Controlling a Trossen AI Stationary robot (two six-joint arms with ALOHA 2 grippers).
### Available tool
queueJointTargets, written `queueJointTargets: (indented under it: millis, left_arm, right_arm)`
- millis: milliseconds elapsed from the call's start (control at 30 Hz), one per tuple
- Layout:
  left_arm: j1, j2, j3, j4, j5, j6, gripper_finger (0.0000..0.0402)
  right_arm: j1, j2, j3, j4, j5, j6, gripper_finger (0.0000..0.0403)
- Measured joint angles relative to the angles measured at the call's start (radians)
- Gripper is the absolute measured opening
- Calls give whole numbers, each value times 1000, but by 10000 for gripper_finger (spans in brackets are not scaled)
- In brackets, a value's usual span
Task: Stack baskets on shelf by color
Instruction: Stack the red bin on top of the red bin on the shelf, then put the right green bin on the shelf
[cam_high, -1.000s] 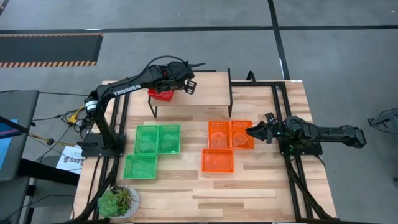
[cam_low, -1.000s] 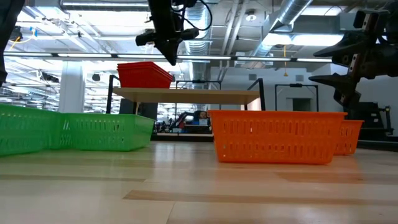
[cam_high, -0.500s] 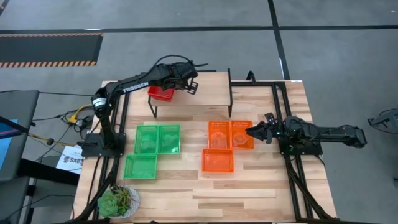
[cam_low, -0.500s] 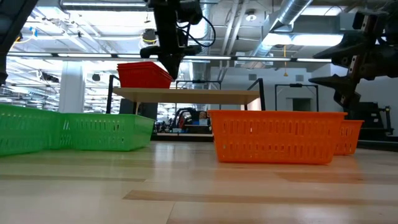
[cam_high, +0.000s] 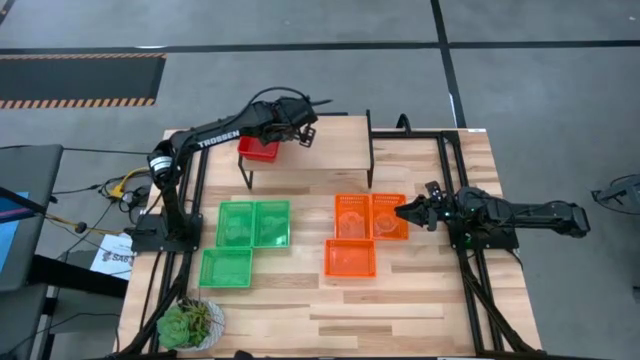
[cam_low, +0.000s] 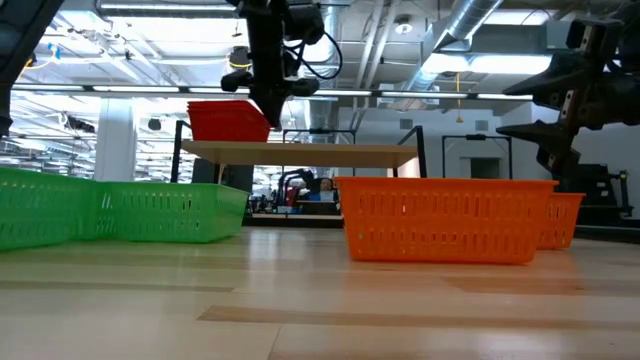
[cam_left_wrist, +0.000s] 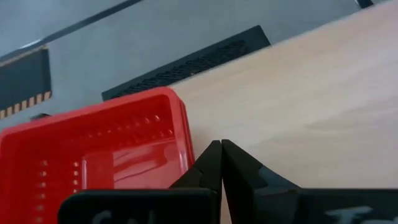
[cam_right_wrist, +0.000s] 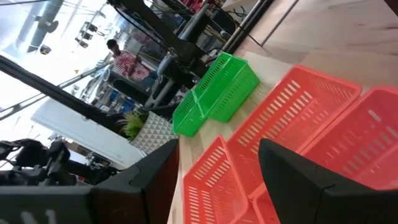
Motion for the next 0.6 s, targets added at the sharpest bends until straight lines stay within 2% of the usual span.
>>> queueJointTargets:
  millis: [433, 600]
  left_arm:
    - [15, 0, 0, -1, -40, 6, 0]
    - [4, 0, 50, -2, 38, 18, 0]
  right_arm:
    - [0, 0, 0, 0, -1, 2, 244]
    - [0, 0, 0, 0, -1, 2, 244]
